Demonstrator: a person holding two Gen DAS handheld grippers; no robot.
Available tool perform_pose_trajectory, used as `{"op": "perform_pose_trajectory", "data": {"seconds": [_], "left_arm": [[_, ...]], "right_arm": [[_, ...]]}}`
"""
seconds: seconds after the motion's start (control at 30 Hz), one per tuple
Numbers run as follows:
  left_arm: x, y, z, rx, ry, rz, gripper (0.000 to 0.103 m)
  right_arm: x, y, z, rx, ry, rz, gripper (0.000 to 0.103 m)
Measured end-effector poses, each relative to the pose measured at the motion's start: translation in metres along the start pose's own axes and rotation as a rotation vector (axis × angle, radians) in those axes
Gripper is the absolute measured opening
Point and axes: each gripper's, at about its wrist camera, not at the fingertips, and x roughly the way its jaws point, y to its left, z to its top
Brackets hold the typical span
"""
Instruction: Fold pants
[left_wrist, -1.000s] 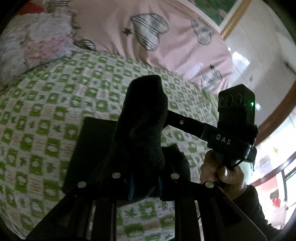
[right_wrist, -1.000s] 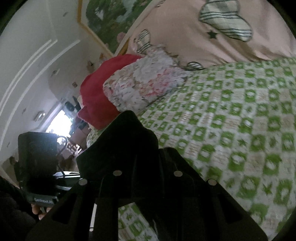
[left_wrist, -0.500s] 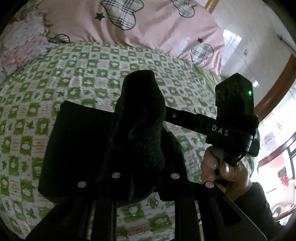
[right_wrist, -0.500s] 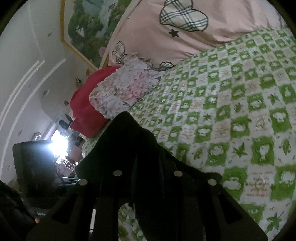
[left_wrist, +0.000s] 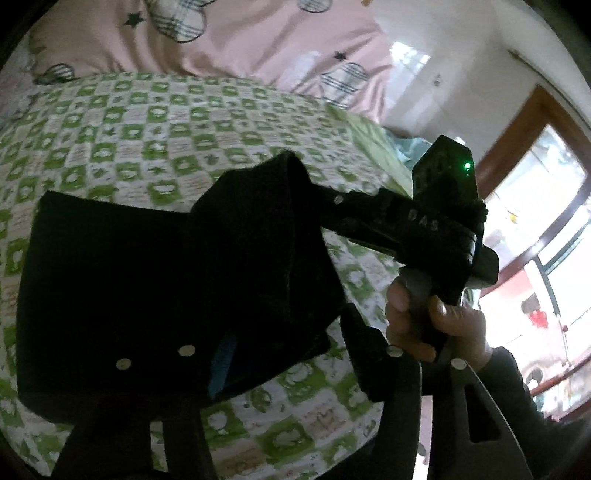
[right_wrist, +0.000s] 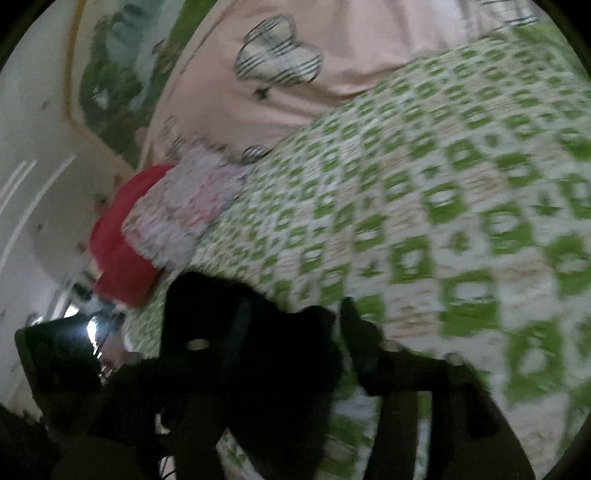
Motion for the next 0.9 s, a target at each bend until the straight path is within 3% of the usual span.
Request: {"op": "perform_pose_trajectory", "data": {"seconds": [0.23,0.6,0.9], "left_arm": [[-0.017,0.008,-0.003,-0.022,-0.012,-0.052,0.067],[-0.059,0.037,-0.005,-0.094,-0.089,-0.001,0.071],[-0.088,0.077,-0.005,-0.18,-0.139,0.063,0.073]], "right_arm": [[-0.032,0.003,-0.01,0.072,-0.082,-0.031,0.092],[-0.026,0.048,-0.03,-0.007,-0.05,-0.148,0.094],[-0.029,0.065,-0.046,-0.024,-0.043,-0.177,0.095]]}}
